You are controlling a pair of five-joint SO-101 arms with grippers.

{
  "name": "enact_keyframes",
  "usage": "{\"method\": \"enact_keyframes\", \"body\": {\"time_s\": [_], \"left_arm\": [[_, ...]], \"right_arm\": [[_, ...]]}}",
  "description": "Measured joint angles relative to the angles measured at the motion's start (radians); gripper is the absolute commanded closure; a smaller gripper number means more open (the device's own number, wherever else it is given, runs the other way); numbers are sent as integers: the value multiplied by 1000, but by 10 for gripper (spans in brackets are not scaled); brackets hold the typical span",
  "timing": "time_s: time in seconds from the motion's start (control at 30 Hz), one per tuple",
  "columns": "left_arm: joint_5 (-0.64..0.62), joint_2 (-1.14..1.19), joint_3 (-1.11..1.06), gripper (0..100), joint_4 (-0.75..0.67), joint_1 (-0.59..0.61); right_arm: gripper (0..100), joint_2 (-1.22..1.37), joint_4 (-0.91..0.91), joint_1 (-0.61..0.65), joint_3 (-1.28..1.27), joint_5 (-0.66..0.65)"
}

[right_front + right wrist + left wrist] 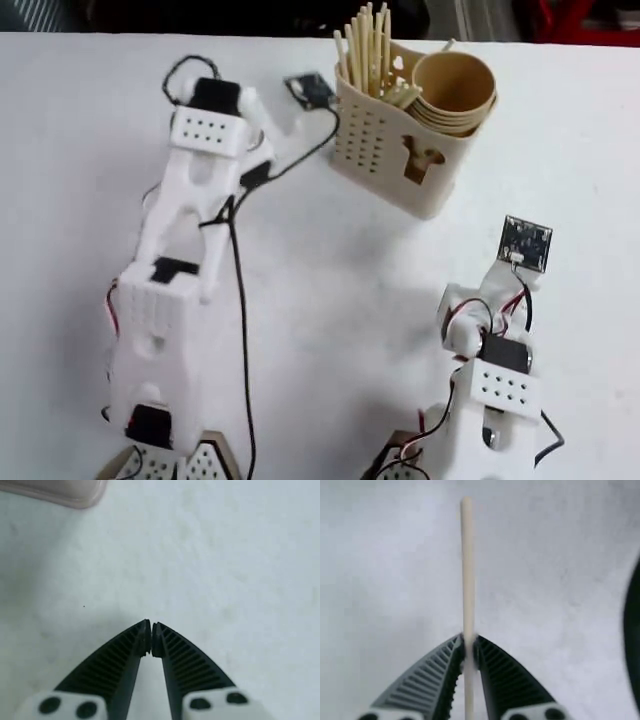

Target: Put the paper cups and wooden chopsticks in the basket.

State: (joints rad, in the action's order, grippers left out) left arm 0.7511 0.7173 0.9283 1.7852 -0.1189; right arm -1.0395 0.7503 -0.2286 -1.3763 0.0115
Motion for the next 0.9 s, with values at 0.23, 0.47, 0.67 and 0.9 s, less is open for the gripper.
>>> {"method": "enact_keyframes", "body": {"time_s": [0.23,0.47,0.67,0.9], "left_arm": [[-77,-262,0,978,2,-54],[-190,-508,0,977,-29,-183],[-339,-634,0,977,-212,-255],[-503,-649,0,977,-525,-281]], "right_arm": [[980,0,0,0,0,0],[980,0,0,0,0,0],[981,0,0,0,0,0],[981,0,0,0,0,0]]}}
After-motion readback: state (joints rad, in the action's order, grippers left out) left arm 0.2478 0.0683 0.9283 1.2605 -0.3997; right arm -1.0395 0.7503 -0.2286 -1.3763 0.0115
